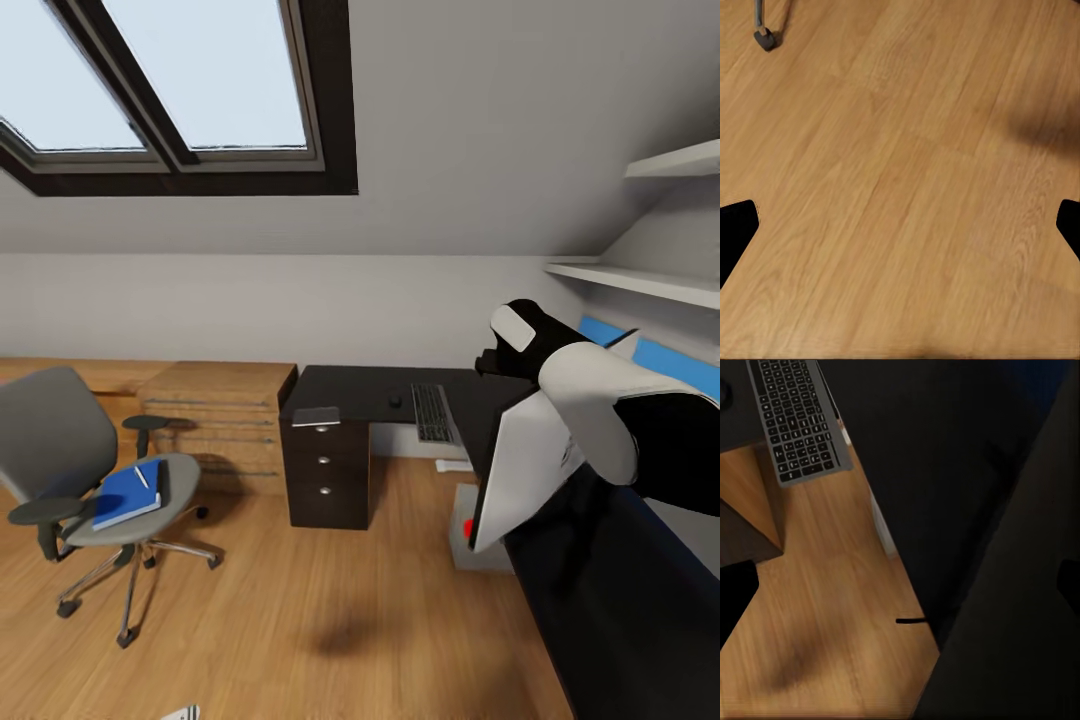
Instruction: In the bedroom, organize the workspace by keeping the computer under the desk, ensuring the monitor is on the desk, placing the keyboard on the desk next to the monitor, placing the mouse on the desk next to the keyboard, moving the folder from the swivel chair onto the desk next to the mouse, stacking the notebook on top of the folder with the pen on top of the notebook, and positioning the swivel chair next to the desk.
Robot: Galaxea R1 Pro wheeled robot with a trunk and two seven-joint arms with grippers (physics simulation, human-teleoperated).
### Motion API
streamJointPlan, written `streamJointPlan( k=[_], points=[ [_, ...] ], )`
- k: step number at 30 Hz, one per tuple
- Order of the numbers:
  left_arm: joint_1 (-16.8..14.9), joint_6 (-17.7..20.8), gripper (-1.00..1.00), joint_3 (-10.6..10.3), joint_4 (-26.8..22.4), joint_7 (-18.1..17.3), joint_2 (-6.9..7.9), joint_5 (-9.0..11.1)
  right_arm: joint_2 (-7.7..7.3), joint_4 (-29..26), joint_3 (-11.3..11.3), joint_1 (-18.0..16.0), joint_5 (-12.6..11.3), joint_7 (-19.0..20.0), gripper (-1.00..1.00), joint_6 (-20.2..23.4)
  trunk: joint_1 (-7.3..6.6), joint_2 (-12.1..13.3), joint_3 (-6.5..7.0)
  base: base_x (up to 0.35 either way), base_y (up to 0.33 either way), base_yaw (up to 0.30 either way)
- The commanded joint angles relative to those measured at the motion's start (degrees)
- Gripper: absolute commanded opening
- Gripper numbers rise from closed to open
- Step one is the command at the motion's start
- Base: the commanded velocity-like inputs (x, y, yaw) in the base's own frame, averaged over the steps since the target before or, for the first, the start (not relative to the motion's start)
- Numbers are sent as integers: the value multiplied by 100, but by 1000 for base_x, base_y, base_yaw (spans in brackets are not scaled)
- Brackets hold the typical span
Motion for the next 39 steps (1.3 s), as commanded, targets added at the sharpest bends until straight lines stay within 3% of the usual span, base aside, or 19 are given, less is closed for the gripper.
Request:
streamJointPlan(
  k=[1,29,34,38,39],
  points=[
    [-4,-18,100,-19,3,6,3,47,-1,-10,46,-1,-55,-31,100,37,-2,-5,-8,-174,0,0],
    [-4,-15,100,-19,6,6,7,50,-7,-322,54,-1,-55,-24,100,-12,-2,-5,-8,-79,0,0],
    [-4,-17,100,-19,3,6,0,48,6,-601,55,3,-59,-6,100,-46,-2,-5,-8,0,0,0],
    [-4,-22,100,-19,7,6,-1,48,78,-781,55,5,-62,45,100,-51,-2,-5,-8,42,8,0],
    [-4,-99,100,-19,9,6,-1,48,203,-830,64,6,-60,132,100,-52,-2,-5,-8,242,86,0]
  ],
)
